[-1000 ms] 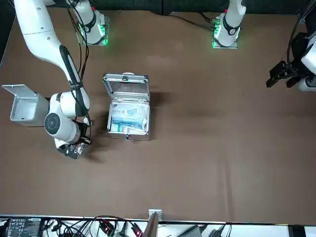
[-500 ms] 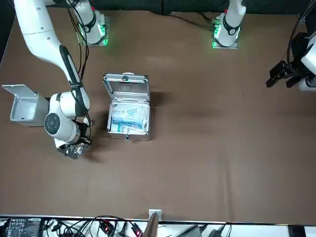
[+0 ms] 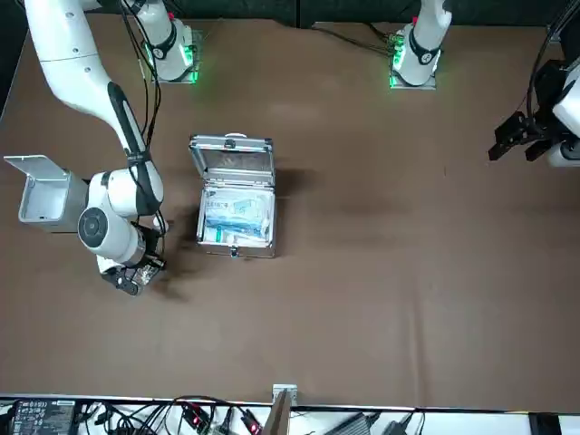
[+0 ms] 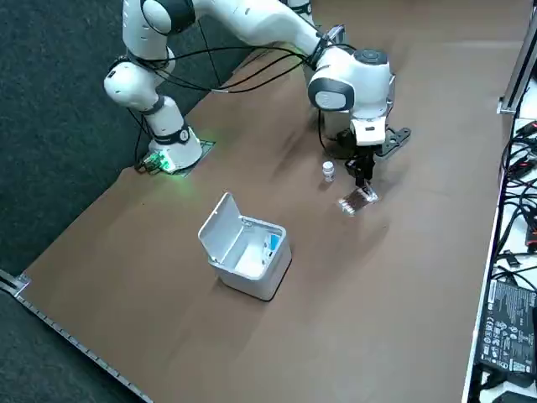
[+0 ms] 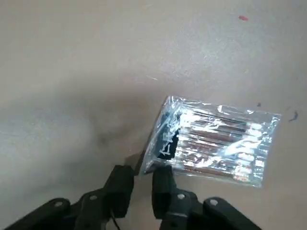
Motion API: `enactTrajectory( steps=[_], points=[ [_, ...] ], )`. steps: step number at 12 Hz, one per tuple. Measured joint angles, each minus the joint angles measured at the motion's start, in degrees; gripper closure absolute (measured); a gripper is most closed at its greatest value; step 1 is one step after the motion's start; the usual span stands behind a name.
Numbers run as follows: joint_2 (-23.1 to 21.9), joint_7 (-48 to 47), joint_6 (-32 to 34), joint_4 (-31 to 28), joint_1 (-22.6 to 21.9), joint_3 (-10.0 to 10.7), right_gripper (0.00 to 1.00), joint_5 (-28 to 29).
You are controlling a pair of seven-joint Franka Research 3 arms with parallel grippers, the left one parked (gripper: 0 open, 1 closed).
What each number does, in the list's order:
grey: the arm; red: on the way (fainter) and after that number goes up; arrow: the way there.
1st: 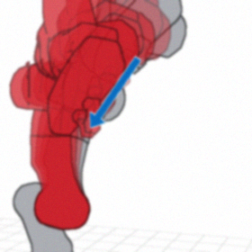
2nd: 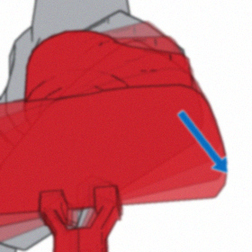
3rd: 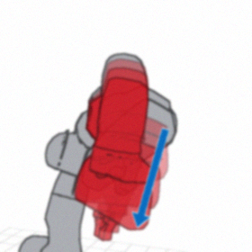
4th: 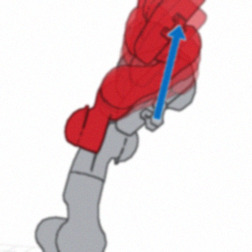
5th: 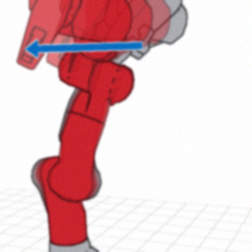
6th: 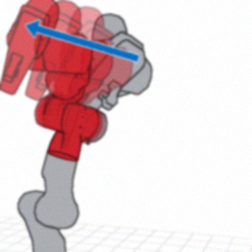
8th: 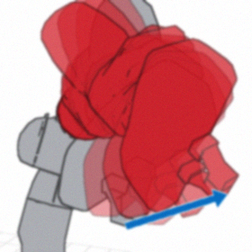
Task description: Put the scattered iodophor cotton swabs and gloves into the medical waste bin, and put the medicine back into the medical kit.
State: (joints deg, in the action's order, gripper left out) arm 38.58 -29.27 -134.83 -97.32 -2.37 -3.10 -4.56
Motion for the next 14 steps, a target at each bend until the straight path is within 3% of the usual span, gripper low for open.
enactTrajectory(
  steps=[7,9,14],
  points=[
    [1.0,-0.4,-1.3,0.3,0.0,0.0,0.73,0.0],
    [1.0,-0.4,-1.3,0.4,0.0,0.1,0.94,0.0],
    [1.0,-0.4,-1.3,0.5,0.0,0.1,0.88,0.0]
  ],
)
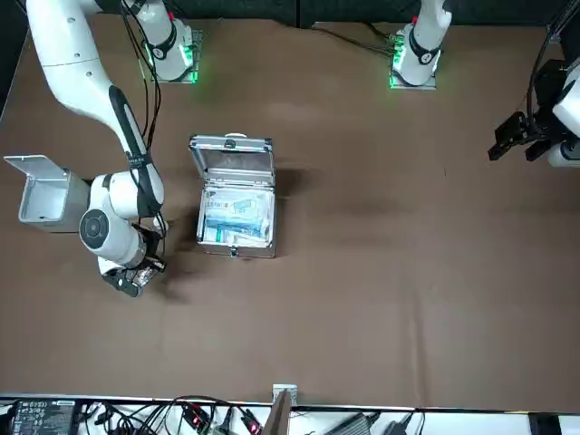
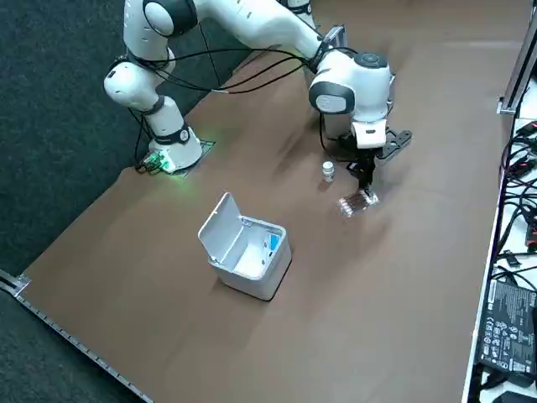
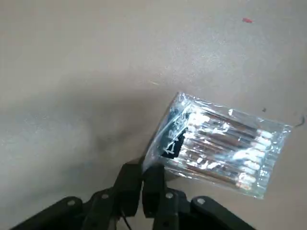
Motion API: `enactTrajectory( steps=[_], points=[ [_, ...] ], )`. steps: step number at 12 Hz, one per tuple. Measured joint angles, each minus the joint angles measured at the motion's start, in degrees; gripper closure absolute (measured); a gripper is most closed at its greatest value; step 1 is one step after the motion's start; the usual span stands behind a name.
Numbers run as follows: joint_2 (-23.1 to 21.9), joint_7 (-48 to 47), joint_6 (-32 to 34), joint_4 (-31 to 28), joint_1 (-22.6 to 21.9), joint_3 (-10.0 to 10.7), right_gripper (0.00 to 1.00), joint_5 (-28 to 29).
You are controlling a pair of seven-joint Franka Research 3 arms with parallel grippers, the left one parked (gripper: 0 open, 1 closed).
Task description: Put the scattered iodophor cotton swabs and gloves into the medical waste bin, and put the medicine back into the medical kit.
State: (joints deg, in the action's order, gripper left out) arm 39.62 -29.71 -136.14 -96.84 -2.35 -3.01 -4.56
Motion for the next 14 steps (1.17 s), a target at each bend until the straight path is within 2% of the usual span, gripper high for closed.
enactTrajectory(
  steps=[1,2,8,14],
  points=[
    [0.0,0.0,0.0,0.0,0.0,0.0,0.89,0.0],
    [0.0,-0.1,0.0,0.0,0.0,0.0,0.98,0.0],
    [-0.6,-0.1,-0.1,1.0,1.4,0.2,0.99,0.0],
    [-7.9,0.0,5.6,1.8,3.8,0.3,0.99,0.0]
  ],
)
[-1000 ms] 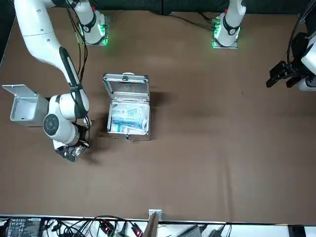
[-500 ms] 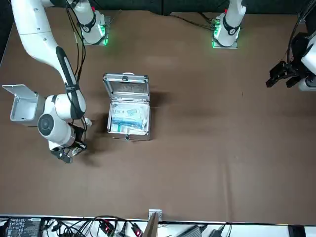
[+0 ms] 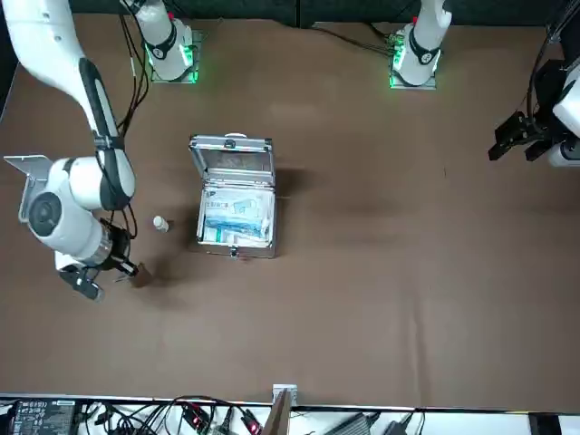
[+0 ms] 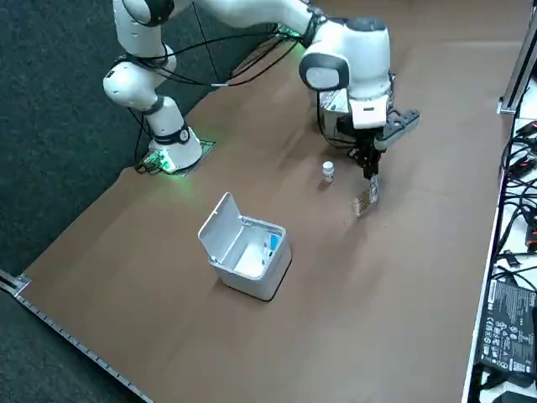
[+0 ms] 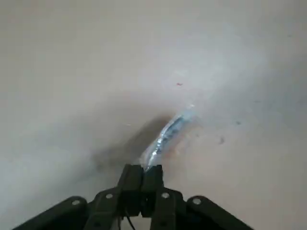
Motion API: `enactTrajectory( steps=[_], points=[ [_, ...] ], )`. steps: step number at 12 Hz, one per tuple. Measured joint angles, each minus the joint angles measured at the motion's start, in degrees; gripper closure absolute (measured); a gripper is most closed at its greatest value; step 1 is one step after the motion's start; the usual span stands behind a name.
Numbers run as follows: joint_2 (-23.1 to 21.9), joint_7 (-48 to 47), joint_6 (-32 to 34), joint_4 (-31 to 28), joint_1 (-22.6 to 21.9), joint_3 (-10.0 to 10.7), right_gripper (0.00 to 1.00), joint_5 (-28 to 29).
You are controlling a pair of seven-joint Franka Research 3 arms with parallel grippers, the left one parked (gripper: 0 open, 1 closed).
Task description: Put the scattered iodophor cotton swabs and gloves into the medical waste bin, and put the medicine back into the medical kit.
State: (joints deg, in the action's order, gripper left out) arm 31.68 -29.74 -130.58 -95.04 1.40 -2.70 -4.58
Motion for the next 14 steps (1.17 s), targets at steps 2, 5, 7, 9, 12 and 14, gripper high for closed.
enactTrajectory(
  steps=[2,5,7,9,12,14],
  points=[
    [-2.1,0.3,2.7,0.0,0.5,0.0,0.99,-0.2],
    [-5.1,2.9,7.1,0.2,1.6,0.0,0.99,-0.3],
    [-6.8,5.4,9.9,0.6,3.0,0.1,0.99,-0.5],
    [-8.2,9.0,13.0,1.3,5.4,0.3,0.99,-0.7],
    [-9.7,14.0,18.6,3.9,10.5,0.5,0.99,-0.9],
    [-10.6,17.2,26.2,7.7,14.9,0.6,0.99,-1.9]
  ],
)
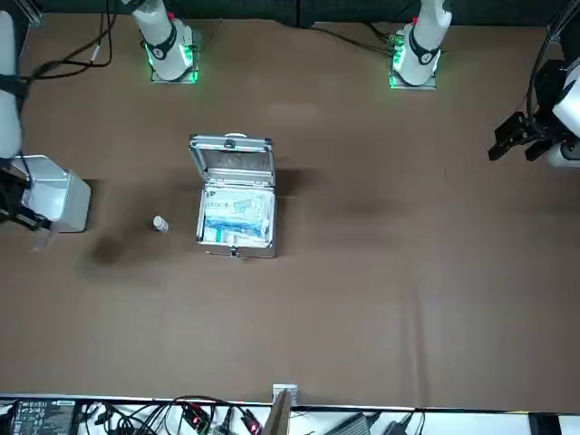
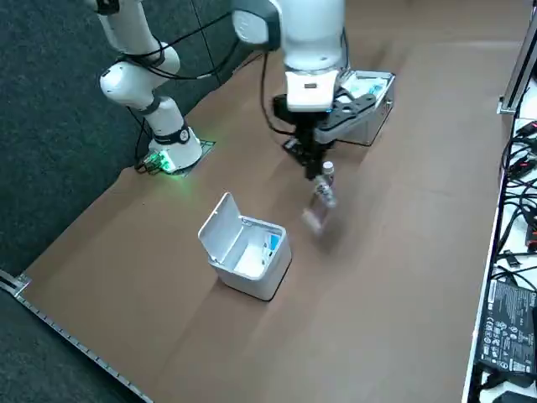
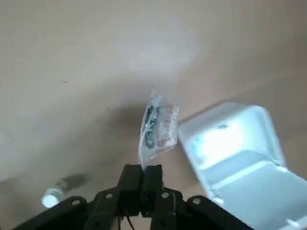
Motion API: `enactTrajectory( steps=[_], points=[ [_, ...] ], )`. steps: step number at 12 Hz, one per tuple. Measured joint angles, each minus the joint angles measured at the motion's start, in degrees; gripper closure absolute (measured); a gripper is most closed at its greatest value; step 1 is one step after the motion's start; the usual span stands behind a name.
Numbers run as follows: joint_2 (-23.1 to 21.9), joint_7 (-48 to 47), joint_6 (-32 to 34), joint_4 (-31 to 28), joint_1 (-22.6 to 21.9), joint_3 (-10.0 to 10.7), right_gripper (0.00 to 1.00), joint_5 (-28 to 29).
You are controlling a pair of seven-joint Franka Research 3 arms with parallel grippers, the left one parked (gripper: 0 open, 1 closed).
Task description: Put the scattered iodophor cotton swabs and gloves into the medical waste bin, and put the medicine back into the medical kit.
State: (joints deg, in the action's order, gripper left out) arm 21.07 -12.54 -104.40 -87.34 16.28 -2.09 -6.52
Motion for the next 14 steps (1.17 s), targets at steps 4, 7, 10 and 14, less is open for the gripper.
enactTrajectory(
  steps=[4,7,10,14],
  points=[
    [-1.5,2.7,6.1,1.0,5.5,0.0,0.99,-1.1],
    [-1.1,5.6,8.5,0.1,9.4,0.0,0.99,-1.3],
    [-0.1,6.8,8.5,-2.3,11.4,0.0,0.99,-1.3],
    [1.8,8.7,8.1,-2.8,11.5,-0.2,0.77,-1.3]
  ],
)
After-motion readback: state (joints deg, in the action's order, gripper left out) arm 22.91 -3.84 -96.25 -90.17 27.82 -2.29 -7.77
